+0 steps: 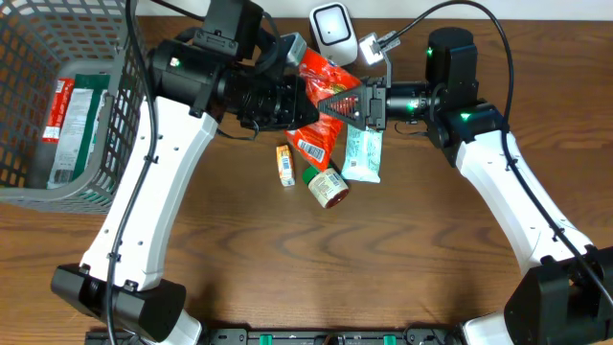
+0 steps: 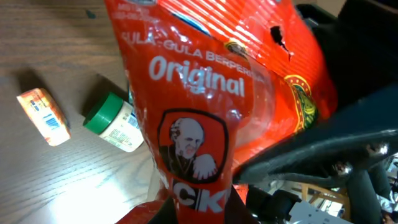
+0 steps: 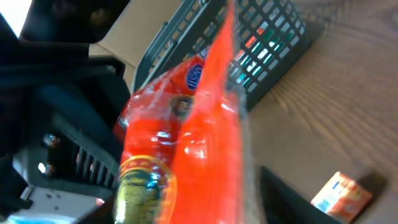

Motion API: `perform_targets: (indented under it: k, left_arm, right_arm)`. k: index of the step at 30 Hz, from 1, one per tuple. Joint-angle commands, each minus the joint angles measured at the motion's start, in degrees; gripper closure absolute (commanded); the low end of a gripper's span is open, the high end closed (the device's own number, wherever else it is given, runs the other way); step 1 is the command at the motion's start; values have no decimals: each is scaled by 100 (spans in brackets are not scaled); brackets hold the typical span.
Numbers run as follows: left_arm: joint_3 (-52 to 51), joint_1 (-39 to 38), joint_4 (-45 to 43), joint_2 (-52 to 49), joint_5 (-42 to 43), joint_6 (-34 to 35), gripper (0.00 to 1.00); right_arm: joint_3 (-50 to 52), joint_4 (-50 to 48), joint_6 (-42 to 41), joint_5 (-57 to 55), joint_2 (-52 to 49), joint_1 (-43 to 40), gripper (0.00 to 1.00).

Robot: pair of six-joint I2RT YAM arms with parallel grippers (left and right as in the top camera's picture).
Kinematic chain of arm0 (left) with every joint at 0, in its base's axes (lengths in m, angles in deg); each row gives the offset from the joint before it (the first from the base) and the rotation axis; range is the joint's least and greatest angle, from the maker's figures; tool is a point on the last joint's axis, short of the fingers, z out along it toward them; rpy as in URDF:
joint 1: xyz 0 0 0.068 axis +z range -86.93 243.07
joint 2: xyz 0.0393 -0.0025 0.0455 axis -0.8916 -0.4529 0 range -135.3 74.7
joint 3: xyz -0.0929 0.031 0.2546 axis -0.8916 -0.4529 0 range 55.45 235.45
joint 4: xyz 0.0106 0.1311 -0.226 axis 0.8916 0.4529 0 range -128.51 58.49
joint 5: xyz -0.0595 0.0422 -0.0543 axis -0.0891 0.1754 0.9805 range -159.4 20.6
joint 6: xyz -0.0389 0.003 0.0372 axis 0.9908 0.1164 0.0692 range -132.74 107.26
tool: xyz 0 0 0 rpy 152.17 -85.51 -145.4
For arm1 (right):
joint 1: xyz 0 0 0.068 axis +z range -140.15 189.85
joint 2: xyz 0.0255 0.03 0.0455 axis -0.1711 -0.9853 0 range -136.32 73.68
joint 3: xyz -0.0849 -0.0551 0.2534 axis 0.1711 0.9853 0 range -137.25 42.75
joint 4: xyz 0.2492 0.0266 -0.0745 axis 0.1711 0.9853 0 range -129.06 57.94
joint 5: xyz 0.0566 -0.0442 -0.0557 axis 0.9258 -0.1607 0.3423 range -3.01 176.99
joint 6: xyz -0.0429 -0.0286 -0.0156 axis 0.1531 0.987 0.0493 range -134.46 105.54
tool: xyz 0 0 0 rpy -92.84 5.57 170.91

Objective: Scan the item barcode
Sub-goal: 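Carry the red bag toward the right gripper and hand it over, then lower the red bag with the right gripper beside the wipes pack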

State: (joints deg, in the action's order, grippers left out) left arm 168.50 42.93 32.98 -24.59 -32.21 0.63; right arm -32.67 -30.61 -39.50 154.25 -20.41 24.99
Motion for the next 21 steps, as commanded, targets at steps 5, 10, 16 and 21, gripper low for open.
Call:
perform_targets:
  k: [5, 10, 16, 21]
  left_arm:
    - [28, -35, -24, -31, -872, -4, 55]
    - [28, -35, 33, -31, -1357, -111, 34]
    - [28, -28, 127, -31, -1438, -446, 28]
    - [31, 186, 131, -28, -1585, -520, 27]
  right_arm:
    - [-109, -50, -101, -466, 125, 4, 98]
    - [-109, -9, -57, -485, 125, -127, 99]
    - [-109, 26, -17, -297, 125, -317, 95]
    - [-109, 638, 522, -275, 125, -616, 96]
